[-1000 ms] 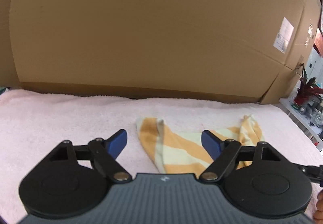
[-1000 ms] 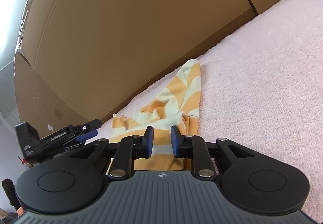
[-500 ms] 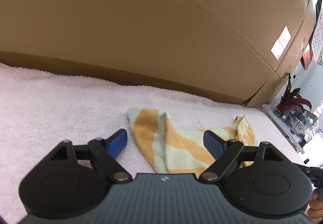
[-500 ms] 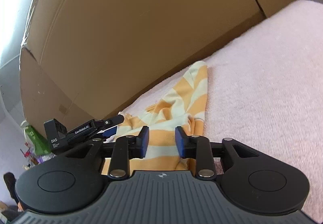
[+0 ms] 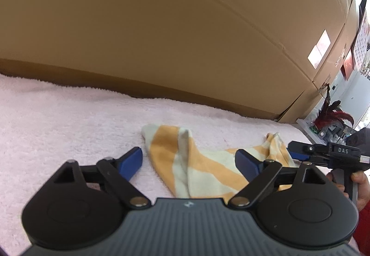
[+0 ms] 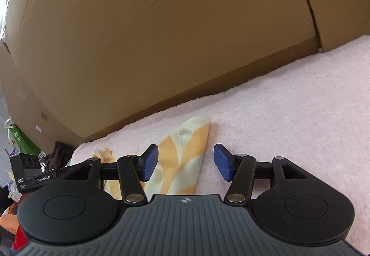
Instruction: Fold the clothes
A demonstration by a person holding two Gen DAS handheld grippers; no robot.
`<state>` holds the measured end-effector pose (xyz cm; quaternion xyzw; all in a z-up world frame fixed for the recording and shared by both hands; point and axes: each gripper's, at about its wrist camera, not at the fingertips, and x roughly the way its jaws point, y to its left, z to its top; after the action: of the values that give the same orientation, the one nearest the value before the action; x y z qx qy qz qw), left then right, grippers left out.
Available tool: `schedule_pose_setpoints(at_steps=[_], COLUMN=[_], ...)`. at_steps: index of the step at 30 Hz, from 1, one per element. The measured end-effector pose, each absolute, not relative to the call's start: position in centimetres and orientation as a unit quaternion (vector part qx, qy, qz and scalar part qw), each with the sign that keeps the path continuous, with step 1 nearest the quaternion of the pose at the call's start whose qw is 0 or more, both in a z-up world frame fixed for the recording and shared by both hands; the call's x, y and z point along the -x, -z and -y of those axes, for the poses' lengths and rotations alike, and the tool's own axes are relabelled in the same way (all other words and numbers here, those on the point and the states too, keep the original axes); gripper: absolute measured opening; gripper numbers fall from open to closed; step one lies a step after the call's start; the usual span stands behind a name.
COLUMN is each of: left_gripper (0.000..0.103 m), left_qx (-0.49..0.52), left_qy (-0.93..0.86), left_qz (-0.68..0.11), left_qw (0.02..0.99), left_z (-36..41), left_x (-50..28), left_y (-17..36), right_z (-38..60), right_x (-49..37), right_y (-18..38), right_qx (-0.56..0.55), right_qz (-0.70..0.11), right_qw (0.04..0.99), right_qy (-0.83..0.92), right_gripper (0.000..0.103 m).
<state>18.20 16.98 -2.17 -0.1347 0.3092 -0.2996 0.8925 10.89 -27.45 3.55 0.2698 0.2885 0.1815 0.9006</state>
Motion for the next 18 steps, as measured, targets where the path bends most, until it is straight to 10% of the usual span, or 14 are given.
schedule_pose_setpoints(at_steps=[4,12,18], left_gripper=[0.095,0.097,0.094], left_qx=[0.159,0.178,0.169], left_qy=[0.313,0.320,0.316], left_qz=[-0.310,-0.310,-0.312], left_qw=[0.884,0.877,0.880], left_z=[-17.5,-18.0,-17.7], left_x=[-18.6,-18.8,-19.2], left_y=[2.4,2.4,2.2], right_z=[27.8,28.4,28.5], right_x=[-12.8,-12.2,-11.8], right_y=[-3.0,-3.1,-3.3], right_qx=[-0.287,-0.301,-0.291], right_qz=[-0.289,-0.304,-0.307], right_qw=[0.886,0.883,0.886], right_qy=[-0.220,-0.193,-0.188], right_gripper=[0.057,0.013,0.009])
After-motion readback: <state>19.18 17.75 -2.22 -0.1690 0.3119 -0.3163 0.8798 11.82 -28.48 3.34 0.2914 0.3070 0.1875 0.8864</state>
